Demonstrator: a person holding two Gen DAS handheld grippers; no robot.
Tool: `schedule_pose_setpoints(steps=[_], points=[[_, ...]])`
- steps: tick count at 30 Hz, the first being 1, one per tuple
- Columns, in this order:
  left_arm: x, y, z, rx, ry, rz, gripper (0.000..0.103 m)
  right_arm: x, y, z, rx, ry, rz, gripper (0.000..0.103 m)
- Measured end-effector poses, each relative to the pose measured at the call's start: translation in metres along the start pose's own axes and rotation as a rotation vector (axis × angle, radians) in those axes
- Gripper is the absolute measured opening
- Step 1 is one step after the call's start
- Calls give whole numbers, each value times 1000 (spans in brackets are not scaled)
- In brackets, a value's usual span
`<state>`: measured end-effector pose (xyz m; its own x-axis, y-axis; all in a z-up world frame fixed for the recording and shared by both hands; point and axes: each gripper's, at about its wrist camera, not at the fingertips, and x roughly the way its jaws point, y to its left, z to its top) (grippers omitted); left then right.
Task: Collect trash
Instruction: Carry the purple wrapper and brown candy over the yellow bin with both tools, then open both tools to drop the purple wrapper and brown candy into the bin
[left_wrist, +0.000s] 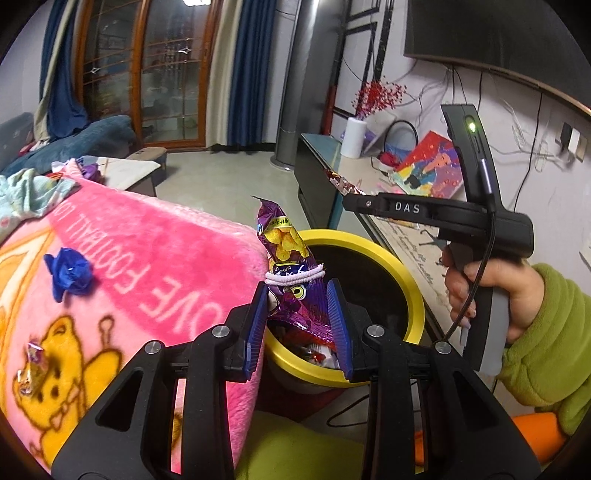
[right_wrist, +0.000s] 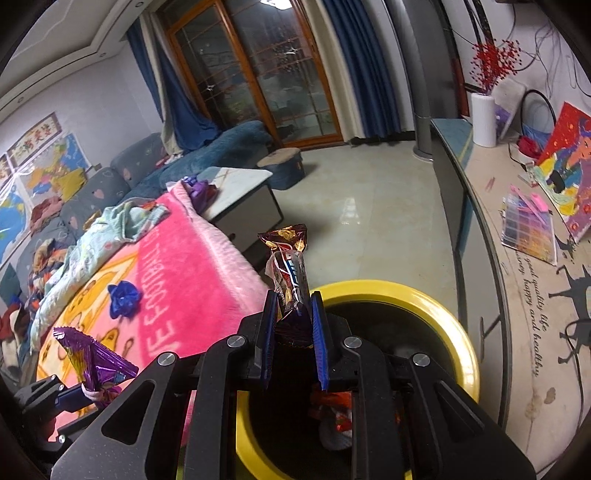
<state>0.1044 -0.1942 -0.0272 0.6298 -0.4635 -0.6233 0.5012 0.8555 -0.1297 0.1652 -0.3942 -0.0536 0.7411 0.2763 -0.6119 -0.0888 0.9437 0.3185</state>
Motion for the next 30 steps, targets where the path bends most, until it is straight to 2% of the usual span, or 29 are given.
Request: schedule_pose_setpoints(steps=[9, 14, 27, 29, 30], points=[[26, -10, 2, 23, 42, -42, 27, 8, -21, -9, 3, 53, -19, 18], [48, -12, 3, 16, 90, -65, 27, 14, -33, -15, 17, 88, -25, 18], [91, -15, 1, 33, 174, -73, 28, 22, -56, -25, 73, 128, -23, 20], [94, -14, 1, 33, 180, -73, 29, 22, -58, -25, 79, 131, -29, 20], [95, -13, 0, 31, 182, -73, 33, 23, -59, -24, 84, 130, -28, 23]])
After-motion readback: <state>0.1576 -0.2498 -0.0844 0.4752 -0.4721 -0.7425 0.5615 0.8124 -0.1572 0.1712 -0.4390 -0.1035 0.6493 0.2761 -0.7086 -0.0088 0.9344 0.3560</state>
